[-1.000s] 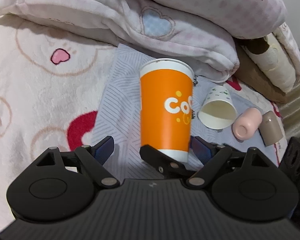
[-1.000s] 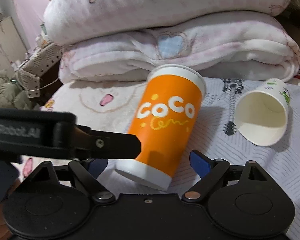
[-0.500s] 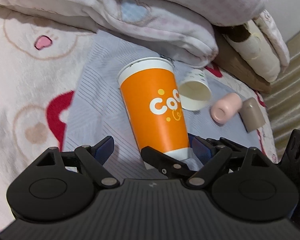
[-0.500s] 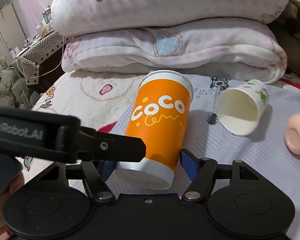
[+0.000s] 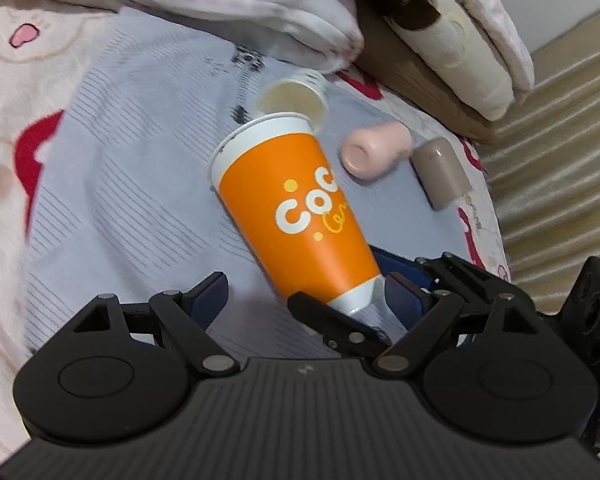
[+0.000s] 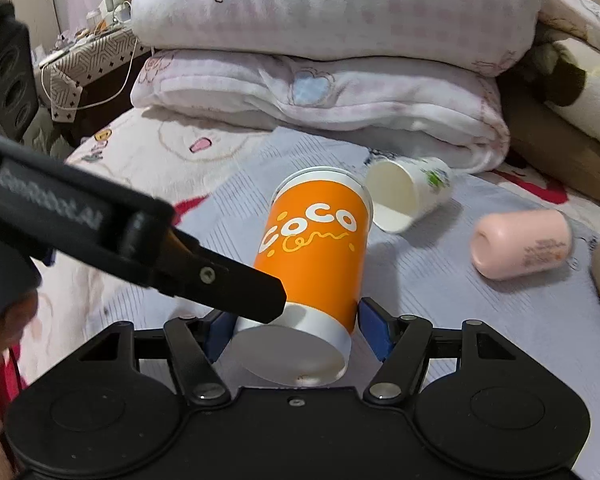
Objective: Flip cup upright
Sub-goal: 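Close the right gripper around the orange cup's body near its base, then lift and rotate the orange cup with the right gripper, rim upward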
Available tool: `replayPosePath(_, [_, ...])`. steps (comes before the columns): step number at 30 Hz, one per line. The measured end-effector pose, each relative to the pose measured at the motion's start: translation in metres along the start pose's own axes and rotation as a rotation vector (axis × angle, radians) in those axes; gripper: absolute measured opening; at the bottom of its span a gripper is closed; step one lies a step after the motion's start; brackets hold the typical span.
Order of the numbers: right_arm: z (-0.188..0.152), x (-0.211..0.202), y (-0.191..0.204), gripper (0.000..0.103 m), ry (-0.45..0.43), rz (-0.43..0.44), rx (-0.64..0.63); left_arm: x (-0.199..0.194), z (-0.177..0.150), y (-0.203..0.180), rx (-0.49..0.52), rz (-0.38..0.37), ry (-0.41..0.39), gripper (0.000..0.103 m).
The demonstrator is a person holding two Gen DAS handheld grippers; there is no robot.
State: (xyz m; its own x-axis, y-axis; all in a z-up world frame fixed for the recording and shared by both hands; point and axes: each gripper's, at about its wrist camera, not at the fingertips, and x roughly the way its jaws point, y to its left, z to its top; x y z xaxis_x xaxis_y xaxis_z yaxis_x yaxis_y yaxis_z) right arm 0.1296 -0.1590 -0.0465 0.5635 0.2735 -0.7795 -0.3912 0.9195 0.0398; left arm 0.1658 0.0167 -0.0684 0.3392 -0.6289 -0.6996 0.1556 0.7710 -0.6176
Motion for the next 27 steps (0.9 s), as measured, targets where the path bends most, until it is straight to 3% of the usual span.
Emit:
replayPosePath(5, [-0.022,-0.015,-0.01,0.071,0.003,0.02,0.053,0.011,-0.015,-0.023,0.037,0.024,0.018,0.077])
replayPosePath(9, [-0.042,-0.017,-0.016,0.07,0.014,0.045,0.116,0.019,-0.026,-0.027,0.005,0.022,0.047,0.069])
replayPosePath(14, [-0.06,-0.025,-0.026,0.07,0.062,-0.01,0.149,0.03,-0.037,-0.032,-0.032,-0.014,0.05,0.063])
replayPosePath(21, [-0.064,-0.022,-0.045,0.071,0.094,0.055,0.204,0.039,-0.037,-0.036,0.023,-0.015,0.056,0.063])
replayPosePath(23, [-0.064,-0.023,-0.052,0.089,0.08,0.058,0.225,0.038,-0.034,-0.034,0.03,-0.027,0.068,0.068])
replayPosePath(27, [-0.062,-0.024,-0.067,0.094,0.039,0.074,0.265,0.04,-0.025,-0.026,-0.003,-0.039,0.074,0.077])
